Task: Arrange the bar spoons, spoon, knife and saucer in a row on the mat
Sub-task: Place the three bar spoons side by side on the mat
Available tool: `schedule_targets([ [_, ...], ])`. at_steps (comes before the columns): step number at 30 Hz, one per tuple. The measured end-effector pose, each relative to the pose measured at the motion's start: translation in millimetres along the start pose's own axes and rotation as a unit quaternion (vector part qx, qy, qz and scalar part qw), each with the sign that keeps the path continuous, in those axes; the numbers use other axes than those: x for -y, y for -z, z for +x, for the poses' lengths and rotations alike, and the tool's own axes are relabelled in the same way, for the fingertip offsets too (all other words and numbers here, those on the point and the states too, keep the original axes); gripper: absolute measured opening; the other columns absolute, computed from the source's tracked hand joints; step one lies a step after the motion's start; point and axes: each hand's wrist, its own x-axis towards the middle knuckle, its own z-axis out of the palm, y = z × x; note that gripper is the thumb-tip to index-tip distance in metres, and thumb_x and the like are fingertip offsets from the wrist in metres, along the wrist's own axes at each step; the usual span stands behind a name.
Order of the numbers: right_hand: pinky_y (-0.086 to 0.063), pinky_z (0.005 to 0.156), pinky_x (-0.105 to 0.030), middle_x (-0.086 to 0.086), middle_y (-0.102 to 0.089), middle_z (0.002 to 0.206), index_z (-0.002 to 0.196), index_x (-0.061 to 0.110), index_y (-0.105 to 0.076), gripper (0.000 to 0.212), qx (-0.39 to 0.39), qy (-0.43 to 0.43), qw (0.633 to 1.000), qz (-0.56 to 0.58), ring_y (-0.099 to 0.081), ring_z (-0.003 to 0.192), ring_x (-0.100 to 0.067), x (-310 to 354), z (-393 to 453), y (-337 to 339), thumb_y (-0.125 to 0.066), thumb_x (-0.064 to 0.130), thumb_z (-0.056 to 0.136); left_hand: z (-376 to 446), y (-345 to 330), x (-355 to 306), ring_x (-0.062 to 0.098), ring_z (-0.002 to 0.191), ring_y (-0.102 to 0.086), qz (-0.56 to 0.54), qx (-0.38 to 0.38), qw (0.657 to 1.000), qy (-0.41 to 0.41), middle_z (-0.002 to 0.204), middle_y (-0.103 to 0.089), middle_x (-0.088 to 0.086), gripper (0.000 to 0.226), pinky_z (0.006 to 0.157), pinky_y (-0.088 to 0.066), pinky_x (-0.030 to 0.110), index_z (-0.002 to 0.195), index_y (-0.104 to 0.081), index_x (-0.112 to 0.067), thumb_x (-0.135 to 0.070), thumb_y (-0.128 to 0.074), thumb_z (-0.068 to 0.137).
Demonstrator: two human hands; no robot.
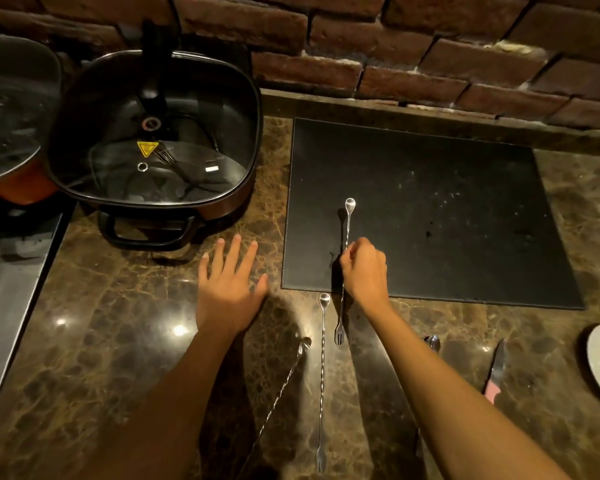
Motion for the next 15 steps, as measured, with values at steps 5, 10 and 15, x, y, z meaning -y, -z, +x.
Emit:
schedule_targets([
  [5,-0.044,0.065,-0.038,-0.016,-0.064,0.093,0.090,0.003,-0.058,0.011,0.001,-0.024,1.000,-0.001,-0.060,0.082,-0.033,15,35,-3,-0.050,0.009,0.094,-1,1,0,0.037,0.152,-0.033,-0.011,-0.024,1.000,-0.011,0.162,-0.040,0.013,0.061,0.121,-0.027,0.058,0.155,-0.044,-0.021,-0.052,-0.040,0.102],
  [10,-0.047,0.069,-0.042,-0.024,-0.063,0.103,0.095,-0.001,-0.059,0.015,0.009,-0.055,0.998,-0.023,-0.060,0.093,-0.046,19,57,-7,-0.051,0.012,0.095,2,8,-2,0.035,0.154,-0.027,0.003,0.042,0.999,0.008,0.166,-0.035,0.010,0.067,0.122,-0.025,0.057,0.158,-0.036,-0.025,-0.055,-0.037,0.098],
  [15,-0.041,0.064,-0.039,-0.023,-0.065,0.098,0.083,0.004,-0.054,0.012,-0.024,-0.058,0.997,-0.039,-0.063,0.089,-0.044,18,65,-9,-0.052,0.009,0.094,3,10,-4,0.033,0.156,-0.023,0.003,0.067,0.997,0.024,0.168,-0.031,0.007,0.068,0.123,-0.023,0.056,0.159,-0.032,-0.030,-0.057,-0.034,0.097],
])
